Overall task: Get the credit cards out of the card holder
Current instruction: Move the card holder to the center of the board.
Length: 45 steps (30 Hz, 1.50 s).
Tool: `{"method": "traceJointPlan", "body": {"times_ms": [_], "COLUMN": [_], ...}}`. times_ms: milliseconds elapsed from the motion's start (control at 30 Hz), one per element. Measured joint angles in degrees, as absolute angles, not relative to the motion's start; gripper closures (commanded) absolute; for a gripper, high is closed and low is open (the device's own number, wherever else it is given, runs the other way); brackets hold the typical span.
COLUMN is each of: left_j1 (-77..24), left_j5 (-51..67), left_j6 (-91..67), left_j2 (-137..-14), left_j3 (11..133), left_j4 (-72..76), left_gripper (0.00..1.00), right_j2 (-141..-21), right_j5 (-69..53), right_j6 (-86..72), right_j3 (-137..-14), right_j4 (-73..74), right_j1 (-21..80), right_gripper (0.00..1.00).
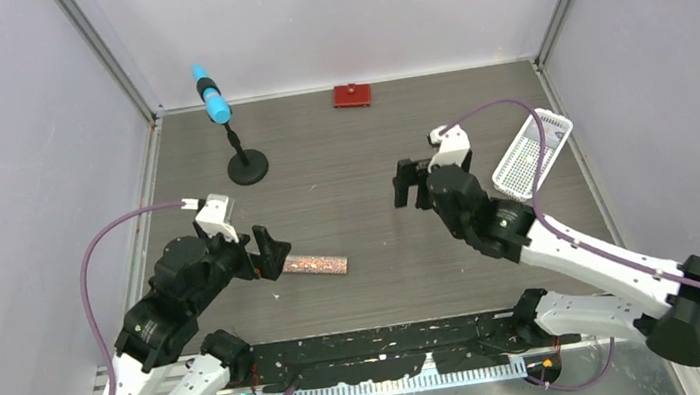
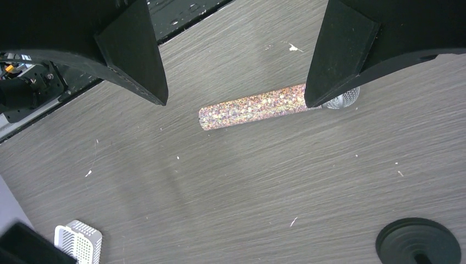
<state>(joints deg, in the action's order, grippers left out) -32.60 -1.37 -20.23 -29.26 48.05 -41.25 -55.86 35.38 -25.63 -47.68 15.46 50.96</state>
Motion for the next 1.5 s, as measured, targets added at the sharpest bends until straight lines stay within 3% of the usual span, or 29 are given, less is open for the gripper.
{"method": "traceJointPlan", "body": {"times_ms": [100, 300, 367, 500, 733, 933, 1167, 1500], "left_j1": [-32.58, -32.60, -32.60, -32.60, -33.04, -33.80, -34.63, -34.87], "left_j5": [-1.30, -1.21, -1.30, -1.45, -1.41, -1.41, -1.43, -1.43], "left_j6": [-19.81, -19.07, -19.05, -19.07, -19.07, -19.07, -19.03, -19.00], "left_j2": [-26.63, -24.01, -24.01, -24.12, -24.80, -25.32, -26.76, -28.14], "left_j3": [46.46, 43.64, 43.59, 43.59, 43.59, 43.59, 43.59, 43.59], "left_j4": [-41.17, -41.12, -41.19, -41.21, -41.21, -41.21, -41.21, -41.21], "left_gripper": [0.00, 0.00, 0.00, 0.00, 0.00, 0.00, 0.00, 0.00], "right_j2": [-61.89, -77.71, -85.82, -103.13, -127.72, -140.84, -148.86, -154.82], "right_j5": [32.12, 19.57, 15.64, 8.25, -1.30, -5.63, -6.81, -6.33], "right_j6": [-22.61, -22.28, -23.31, -26.09, -33.74, -43.44, -50.85, -54.92], "right_j3": [-50.24, -58.50, -64.16, -78.50, -99.22, -107.94, -117.69, -126.85], "right_j4": [10.44, 1.56, 0.23, -0.97, -1.23, -4.14, -5.91, -4.47], "right_j1": [44.34, 30.72, 27.81, 23.94, 19.66, 17.19, 15.49, 15.25], "right_gripper": [0.04, 0.25, 0.35, 0.44, 0.48, 0.52, 0.51, 0.62]}}
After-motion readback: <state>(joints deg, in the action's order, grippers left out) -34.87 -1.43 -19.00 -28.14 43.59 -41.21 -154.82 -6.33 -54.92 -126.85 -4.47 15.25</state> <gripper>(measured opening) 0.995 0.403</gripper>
